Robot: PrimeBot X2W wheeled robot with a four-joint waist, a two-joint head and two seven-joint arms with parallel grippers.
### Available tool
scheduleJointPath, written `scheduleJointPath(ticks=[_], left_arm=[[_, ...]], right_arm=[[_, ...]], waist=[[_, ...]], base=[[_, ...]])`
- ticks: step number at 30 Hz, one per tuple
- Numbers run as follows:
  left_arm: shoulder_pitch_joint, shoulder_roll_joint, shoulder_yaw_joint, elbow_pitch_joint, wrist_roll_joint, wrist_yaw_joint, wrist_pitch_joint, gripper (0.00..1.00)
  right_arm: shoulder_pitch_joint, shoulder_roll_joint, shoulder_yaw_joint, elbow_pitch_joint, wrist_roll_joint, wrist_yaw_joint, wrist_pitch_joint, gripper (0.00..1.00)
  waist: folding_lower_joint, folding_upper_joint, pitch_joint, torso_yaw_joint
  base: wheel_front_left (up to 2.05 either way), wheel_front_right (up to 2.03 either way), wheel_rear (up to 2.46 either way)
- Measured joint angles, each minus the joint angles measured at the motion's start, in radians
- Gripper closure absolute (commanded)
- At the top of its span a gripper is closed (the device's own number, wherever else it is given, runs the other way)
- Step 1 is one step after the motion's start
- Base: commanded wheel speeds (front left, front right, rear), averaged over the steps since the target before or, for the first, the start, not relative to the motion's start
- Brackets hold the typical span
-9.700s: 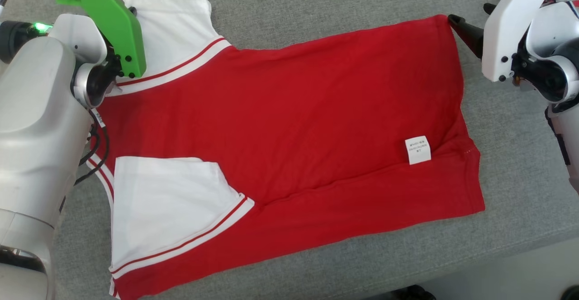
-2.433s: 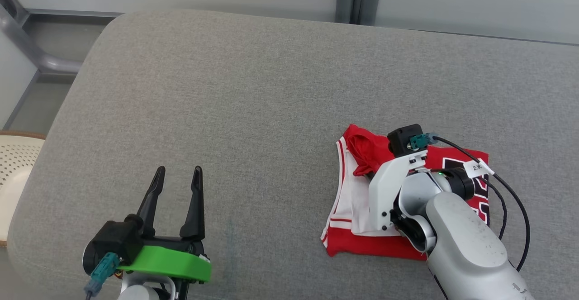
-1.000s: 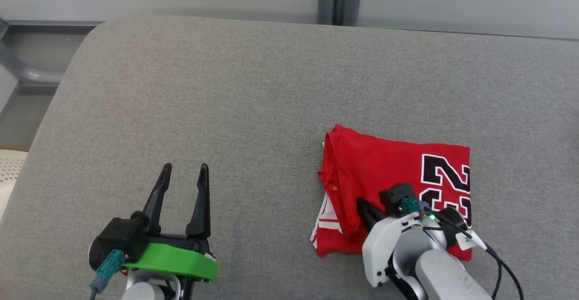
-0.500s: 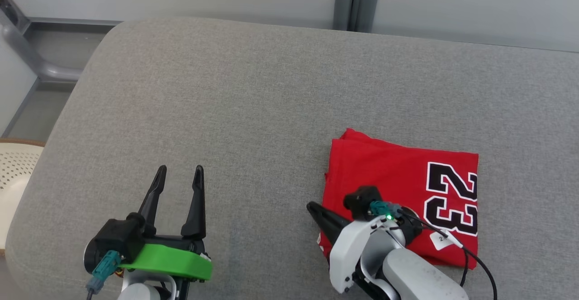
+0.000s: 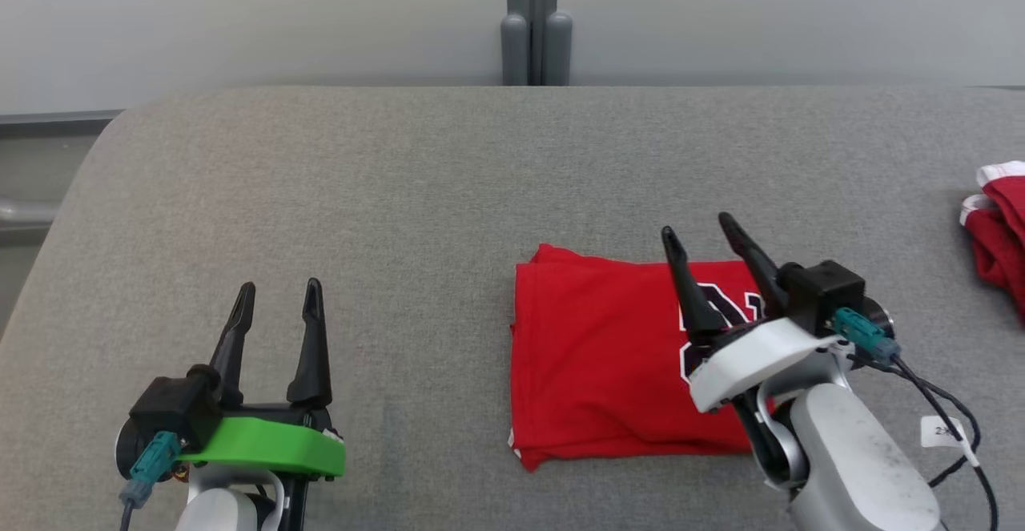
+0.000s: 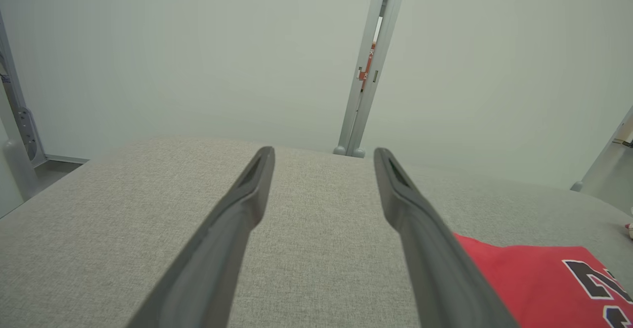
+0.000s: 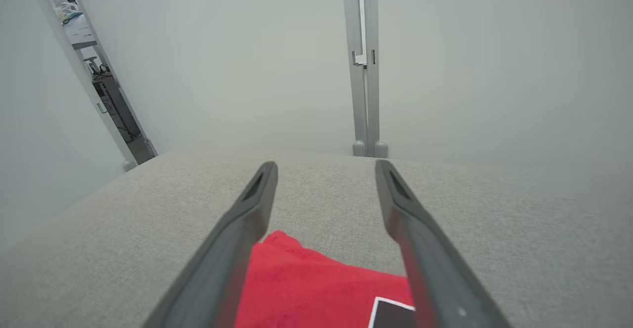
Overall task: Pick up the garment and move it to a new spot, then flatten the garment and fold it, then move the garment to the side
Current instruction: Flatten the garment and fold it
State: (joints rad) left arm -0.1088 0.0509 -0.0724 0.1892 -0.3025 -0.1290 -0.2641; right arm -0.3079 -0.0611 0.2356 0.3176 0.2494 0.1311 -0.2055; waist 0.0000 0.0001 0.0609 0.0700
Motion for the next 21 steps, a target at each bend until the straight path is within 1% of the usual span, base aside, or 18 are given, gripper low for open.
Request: scheduleJointPath(ticks=[4,8,11,16,21], left_arm=[[-0.012,-0.001,0.009,0.025,-0.009,0.000,0.000,0.00],[-0.011,-0.001,0.014,0.047,-0.019,0.000,0.000,0.00],[-0.008,-0.001,0.025,0.064,-0.019,0.000,0.000,0.00],[0.007,-0.001,0.025,0.079,-0.008,0.000,0.000,0.00],[0.019,-0.001,0.035,0.089,-0.004,0.000,0.000,0.00]], right_arm=[[0.041,-0.015,-0.096,-0.033,-0.040,0.000,-0.004,0.00],[0.078,-0.032,-0.152,-0.049,-0.068,0.000,0.001,0.00],[0.109,-0.052,-0.182,-0.057,-0.066,0.000,0.006,0.00],[0.149,-0.097,-0.188,-0.053,-0.033,0.000,-0.007,0.00],[0.164,-0.129,-0.179,-0.004,0.019,0.000,-0.022,0.00]], waist=[[0.0000,0.0000,-0.018,-0.036],[0.0000,0.0000,-0.038,-0.063],[0.0000,0.0000,-0.052,-0.080],[0.0000,0.0000,-0.069,-0.095],[0.0000,0.0000,-0.083,-0.103]], base=[[0.00,0.00,0.00],[0.00,0.00,0.00],[0.00,0.00,0.00],[0.00,0.00,0.00],[0.00,0.00,0.00]])
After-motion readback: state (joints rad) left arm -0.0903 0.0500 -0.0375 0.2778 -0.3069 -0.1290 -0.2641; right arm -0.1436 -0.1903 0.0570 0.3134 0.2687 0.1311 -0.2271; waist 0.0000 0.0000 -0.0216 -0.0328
